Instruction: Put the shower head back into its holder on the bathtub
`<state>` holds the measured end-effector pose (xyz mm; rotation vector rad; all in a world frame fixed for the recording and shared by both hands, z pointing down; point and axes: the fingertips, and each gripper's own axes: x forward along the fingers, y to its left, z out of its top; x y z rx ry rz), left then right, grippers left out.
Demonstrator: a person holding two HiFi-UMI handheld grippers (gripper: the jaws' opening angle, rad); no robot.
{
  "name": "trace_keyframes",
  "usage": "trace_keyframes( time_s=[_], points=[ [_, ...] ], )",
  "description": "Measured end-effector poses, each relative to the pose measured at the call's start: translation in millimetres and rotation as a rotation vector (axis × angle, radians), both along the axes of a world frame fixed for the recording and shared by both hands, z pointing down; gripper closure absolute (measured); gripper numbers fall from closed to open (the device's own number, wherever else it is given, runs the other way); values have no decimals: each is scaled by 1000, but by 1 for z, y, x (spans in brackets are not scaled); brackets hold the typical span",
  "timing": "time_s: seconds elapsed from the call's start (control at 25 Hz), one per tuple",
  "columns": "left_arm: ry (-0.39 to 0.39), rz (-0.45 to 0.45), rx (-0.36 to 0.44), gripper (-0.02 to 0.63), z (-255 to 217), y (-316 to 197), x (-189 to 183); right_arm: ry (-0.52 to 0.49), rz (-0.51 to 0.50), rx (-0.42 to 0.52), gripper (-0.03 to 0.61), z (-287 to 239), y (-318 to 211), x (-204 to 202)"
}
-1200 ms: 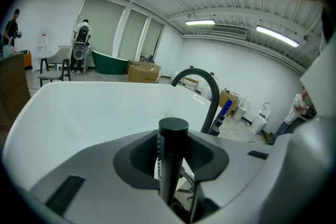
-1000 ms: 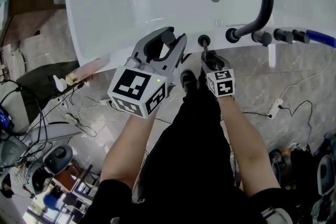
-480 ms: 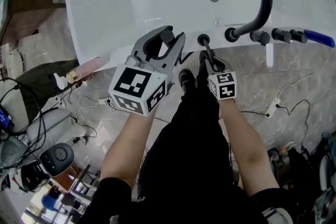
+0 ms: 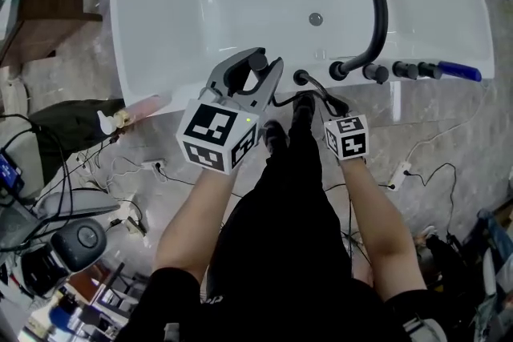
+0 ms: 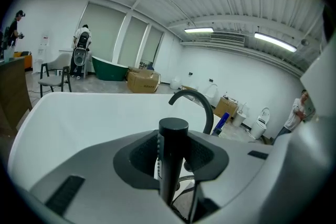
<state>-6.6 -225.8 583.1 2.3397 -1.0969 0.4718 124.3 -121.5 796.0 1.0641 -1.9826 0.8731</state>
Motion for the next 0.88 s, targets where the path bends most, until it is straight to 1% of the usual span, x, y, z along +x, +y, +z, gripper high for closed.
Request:
trace_keyframes(
  time_s=[0.08, 0.16, 0.36, 0.44, 0.52, 0.64, 0.8, 0.88],
  points=[
    [2, -2, 11, 479, -10, -2, -1, -3, -22, -24, 506, -4, -5, -11],
    [5, -8, 22, 479, -20, -5, -4, -3, -46, -68, 506, -3, -6, -21],
    [16, -30, 52, 479, -52, -10, -15, 4, -116, -222, 506, 9, 13, -38],
    [20, -34, 69, 479, -66, -11, -20, 4, -112, -271, 506, 10, 17, -41],
    [25, -41, 87, 479, -76, -12, -25, 7, -87, -272, 506, 7, 10, -40],
    [24, -49, 105, 482, -85, -12, -30, 3, -60, -229, 506, -2, -9, -41],
    [16, -51, 104, 480, -83, -7, -33, 7, -68, -198, 509, -9, -24, -48],
    [16, -55, 97, 480, -79, -5, -34, 10, -57, -175, 505, -11, -31, -49]
  ],
)
